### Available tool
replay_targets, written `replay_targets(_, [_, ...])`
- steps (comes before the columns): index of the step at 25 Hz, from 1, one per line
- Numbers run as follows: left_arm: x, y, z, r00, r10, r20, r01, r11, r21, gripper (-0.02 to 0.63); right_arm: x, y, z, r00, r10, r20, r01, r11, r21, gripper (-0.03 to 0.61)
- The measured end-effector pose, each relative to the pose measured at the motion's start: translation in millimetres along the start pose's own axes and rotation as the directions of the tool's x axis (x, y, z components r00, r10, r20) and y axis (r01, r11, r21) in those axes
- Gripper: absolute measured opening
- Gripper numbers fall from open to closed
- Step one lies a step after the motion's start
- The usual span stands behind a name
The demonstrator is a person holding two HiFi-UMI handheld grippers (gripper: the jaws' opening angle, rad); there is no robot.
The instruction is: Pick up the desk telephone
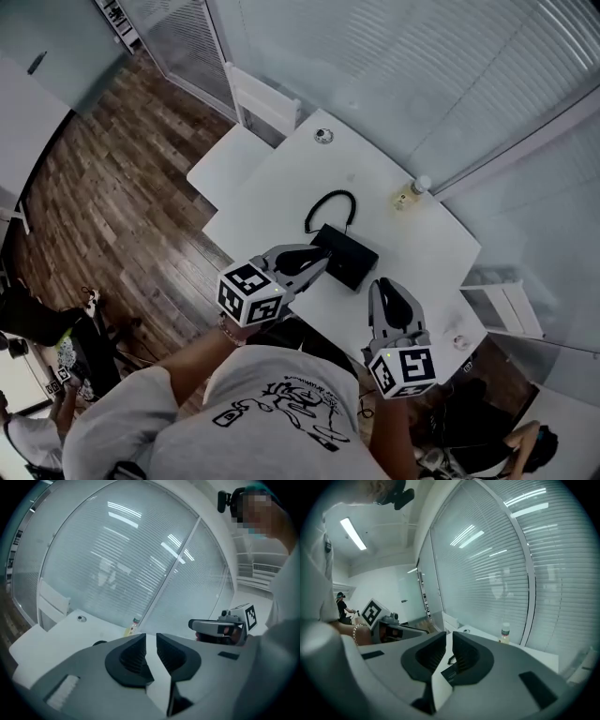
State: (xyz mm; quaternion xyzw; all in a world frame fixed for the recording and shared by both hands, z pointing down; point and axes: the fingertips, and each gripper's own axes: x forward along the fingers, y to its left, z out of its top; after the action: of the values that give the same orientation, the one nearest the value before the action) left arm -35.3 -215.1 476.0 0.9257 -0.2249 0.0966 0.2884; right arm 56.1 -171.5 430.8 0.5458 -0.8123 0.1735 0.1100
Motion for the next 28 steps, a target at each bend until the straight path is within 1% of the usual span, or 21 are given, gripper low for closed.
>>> replay_targets(2, [12.0,21.3,-17.7,0.999,0.014,-0.045,-0.015,1.0,-0.021,0.099,11.3,-10.4,-21.8,0.999,-0.005,-0.041,0.007,0.999,0.036,0.009])
replay_targets(3, [18.8,31.6,-28.2,0.997,0.021,-0.069,-0.024,0.999,-0.034,0.112,16.1,-16.0,-33.5,0.998,-0.009,-0.063,0.012,0.999,0.051,0.011])
replay_targets(5, [32.3,50.1,-52.4,0.992,0.03,-0.121,-0.038,0.997,-0.068,0.128,23.6,-25.9,-58.4,0.994,-0.015,-0.109,0.024,0.996,0.081,0.029])
replay_targets(7, [44.7,66.2,-75.5,0.985,0.028,-0.173,-0.046,0.993,-0.105,0.155,31.3,-33.9,-81.3,0.988,-0.015,-0.15,0.033,0.993,0.116,0.069])
replay_targets(9, [55.8,81.0,-94.3,0.977,0.022,-0.213,-0.052,0.989,-0.137,0.166,40.5,-41.0,-100.5,0.983,-0.011,-0.185,0.04,0.988,0.15,0.084])
replay_targets(12, [70.2,101.5,-119.5,0.966,0.022,-0.256,-0.071,0.98,-0.184,0.184,52.6,-51.0,-126.4,0.972,-0.007,-0.235,0.055,0.978,0.2,0.118])
replay_targets(15, [83.5,124.5,-142.3,0.957,0.033,-0.288,-0.107,0.964,-0.244,0.224,64.7,-60.1,-149.8,0.962,-0.002,-0.273,0.076,0.963,0.257,0.157])
replay_targets(17, [91.9,139.3,-156.5,0.949,0.043,-0.313,-0.132,0.954,-0.271,0.246,72.9,-65.6,-165.5,0.955,0.003,-0.296,0.088,0.952,0.295,0.185])
replay_targets(20, [102.0,154.1,-174.9,0.939,0.043,-0.342,-0.152,0.942,-0.299,0.258,80.6,-73.0,-187.4,0.944,0.003,-0.329,0.114,0.935,0.336,0.207])
replay_targets(23, [106.6,162.6,-181.8,0.939,0.042,-0.342,-0.157,0.935,-0.319,0.268,86.2,-79.2,-205.6,0.935,0.003,-0.354,0.139,0.917,0.374,0.215])
replay_targets(25, [106.1,166.2,-184.3,0.937,0.046,-0.345,-0.163,0.934,-0.317,0.268,89.9,-81.5,-217.8,0.93,0.01,-0.367,0.149,0.903,0.404,0.216])
replay_targets(28, [105.5,175.1,-192.0,0.923,0.077,-0.377,-0.193,0.94,-0.282,0.276,94.8,-81.9,-233.6,0.923,0.028,-0.383,0.155,0.885,0.439,0.217])
